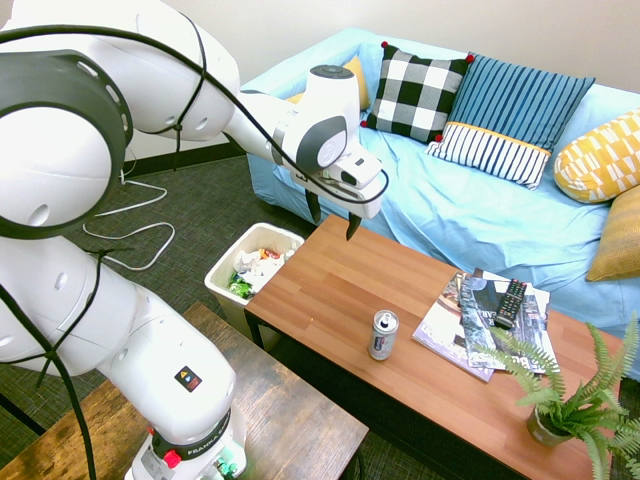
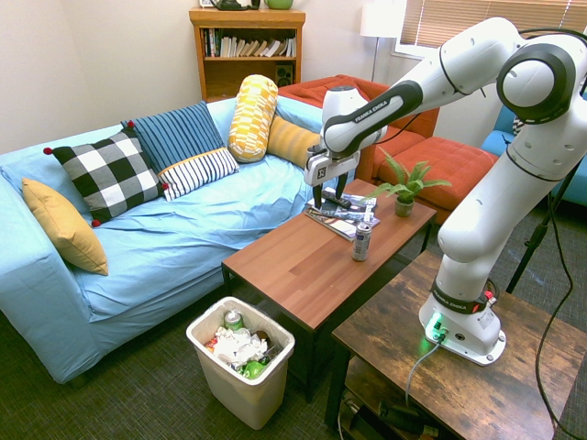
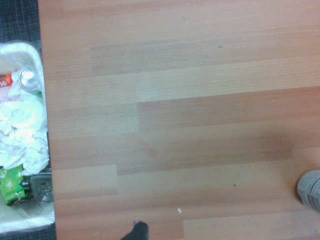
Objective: Throw the can in the trash bin
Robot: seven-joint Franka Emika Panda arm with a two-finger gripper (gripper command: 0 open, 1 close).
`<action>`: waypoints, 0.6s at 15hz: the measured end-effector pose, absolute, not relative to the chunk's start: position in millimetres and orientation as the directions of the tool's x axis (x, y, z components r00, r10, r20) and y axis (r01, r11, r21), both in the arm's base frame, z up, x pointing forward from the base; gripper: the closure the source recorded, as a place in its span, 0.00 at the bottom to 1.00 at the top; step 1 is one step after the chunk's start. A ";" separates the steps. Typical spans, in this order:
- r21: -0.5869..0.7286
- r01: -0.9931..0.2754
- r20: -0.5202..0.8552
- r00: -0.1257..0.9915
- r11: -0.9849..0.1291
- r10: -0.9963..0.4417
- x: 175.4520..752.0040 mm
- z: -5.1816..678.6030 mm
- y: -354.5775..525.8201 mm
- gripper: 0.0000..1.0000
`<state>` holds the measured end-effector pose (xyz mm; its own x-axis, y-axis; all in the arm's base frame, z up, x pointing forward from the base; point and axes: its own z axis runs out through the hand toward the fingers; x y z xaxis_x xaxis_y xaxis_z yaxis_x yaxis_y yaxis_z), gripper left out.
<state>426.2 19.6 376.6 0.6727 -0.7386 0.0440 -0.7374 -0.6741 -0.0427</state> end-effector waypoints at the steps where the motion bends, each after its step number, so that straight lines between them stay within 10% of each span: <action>1: -0.041 -0.737 0.042 0.673 -0.674 -0.739 426.6 375.8 19.6 0.00; 9: -0.070 -0.831 0.111 0.544 -0.552 -0.832 430.7 368.8 -37.4 0.00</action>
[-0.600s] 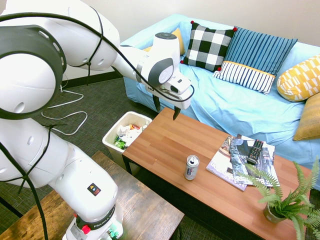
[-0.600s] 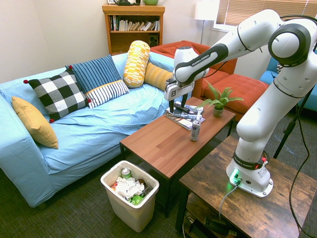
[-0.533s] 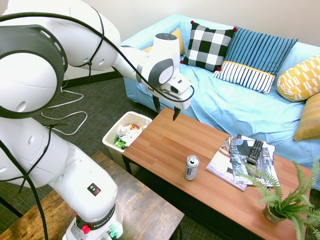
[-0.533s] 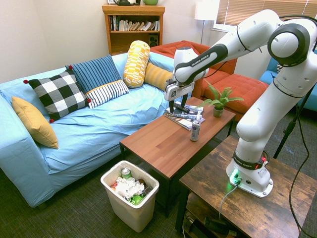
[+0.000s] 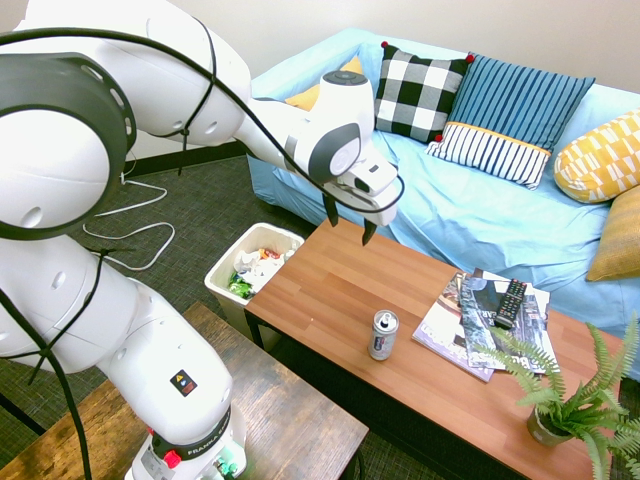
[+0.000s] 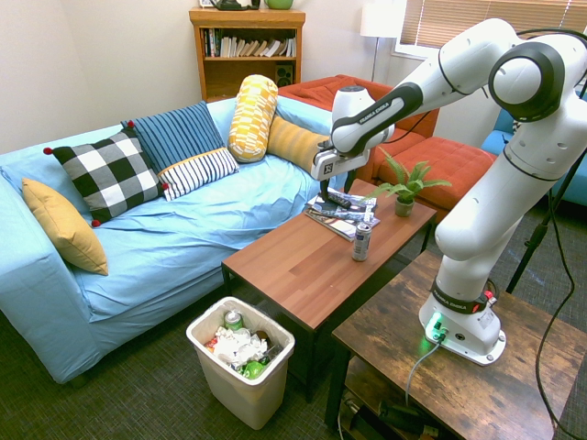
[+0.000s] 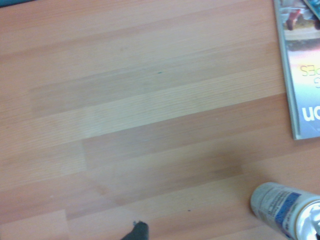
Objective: Throw the can in the trash bin
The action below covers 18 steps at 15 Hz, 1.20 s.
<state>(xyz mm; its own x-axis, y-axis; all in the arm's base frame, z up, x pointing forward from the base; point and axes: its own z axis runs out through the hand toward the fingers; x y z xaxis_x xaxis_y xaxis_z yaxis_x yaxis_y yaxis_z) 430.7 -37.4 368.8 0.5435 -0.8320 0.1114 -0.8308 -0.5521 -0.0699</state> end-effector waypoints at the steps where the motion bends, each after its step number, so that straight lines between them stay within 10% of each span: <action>1: -0.068 -0.848 0.116 0.517 -0.526 -0.848 430.4 361.3 -48.3 0.00; 18: -0.006 -0.967 0.088 0.254 -0.255 -0.963 386.7 215.6 -136.3 0.00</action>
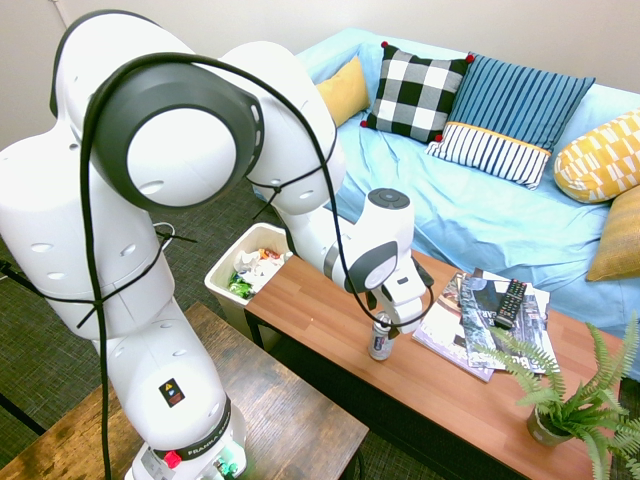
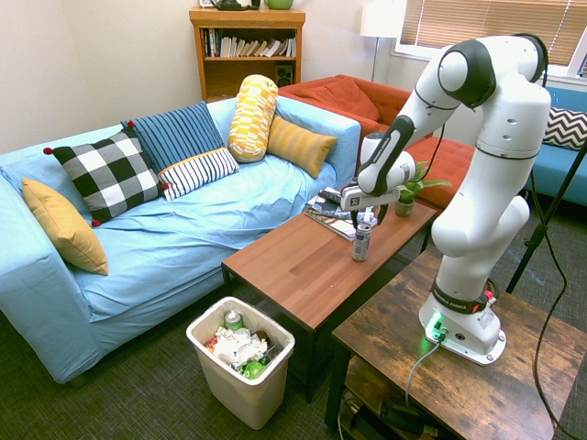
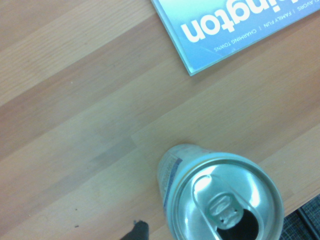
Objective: Throw the can in the trash bin
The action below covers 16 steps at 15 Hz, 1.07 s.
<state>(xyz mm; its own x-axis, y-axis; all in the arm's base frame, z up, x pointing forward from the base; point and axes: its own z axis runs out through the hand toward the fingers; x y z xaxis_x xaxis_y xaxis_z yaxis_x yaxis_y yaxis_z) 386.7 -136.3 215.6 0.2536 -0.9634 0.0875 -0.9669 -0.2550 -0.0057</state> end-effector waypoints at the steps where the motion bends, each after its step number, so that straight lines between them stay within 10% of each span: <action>1: 0.001 -0.968 0.083 0.250 -0.251 -0.965 386.2 210.6 -137.2 0.00; 8: 0.026 -0.971 0.071 0.240 -0.239 -0.968 396.3 182.5 -134.6 0.00; 9: 0.028 -0.971 0.071 0.237 -0.236 -0.969 398.9 179.9 -134.8 1.00; 16: 0.025 -0.977 0.066 0.213 -0.212 -0.975 406.9 170.3 -138.3 1.00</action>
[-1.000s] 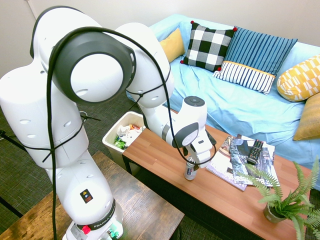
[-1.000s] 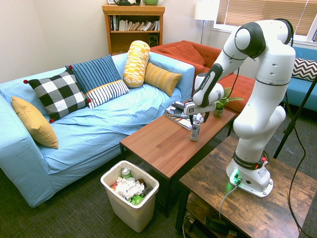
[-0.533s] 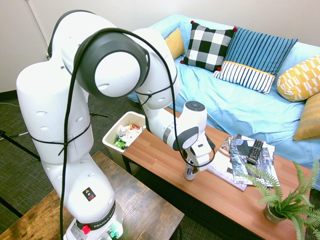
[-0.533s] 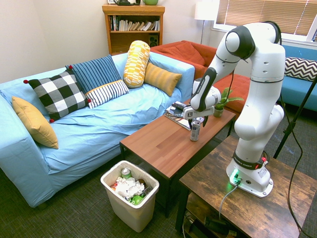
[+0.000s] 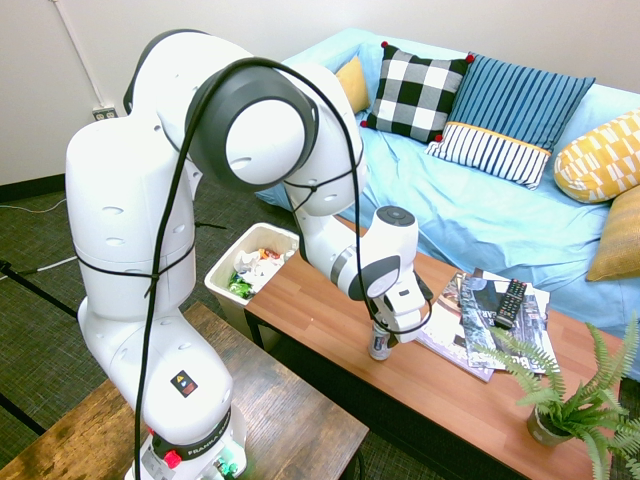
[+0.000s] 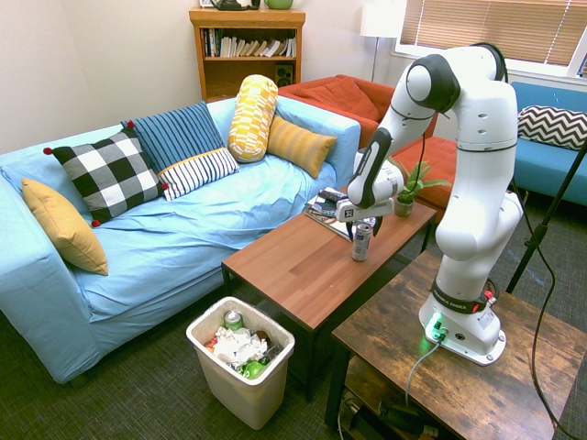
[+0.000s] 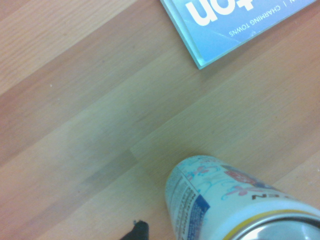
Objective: Throw the can in the trash bin
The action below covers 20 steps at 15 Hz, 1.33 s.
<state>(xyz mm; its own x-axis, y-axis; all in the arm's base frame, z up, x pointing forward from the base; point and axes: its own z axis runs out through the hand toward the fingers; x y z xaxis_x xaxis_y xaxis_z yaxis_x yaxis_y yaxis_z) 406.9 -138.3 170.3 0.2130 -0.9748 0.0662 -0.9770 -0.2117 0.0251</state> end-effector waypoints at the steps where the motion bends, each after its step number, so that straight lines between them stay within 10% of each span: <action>1: 0.024 -0.977 0.065 0.213 -0.212 -0.975 406.9 170.4 -138.4 1.00; 12: -0.019 -0.957 0.081 0.286 -0.289 -0.955 427.5 217.0 -105.1 1.00; 20: -0.154 -0.790 0.180 0.568 -0.594 -0.803 457.0 313.2 255.3 1.00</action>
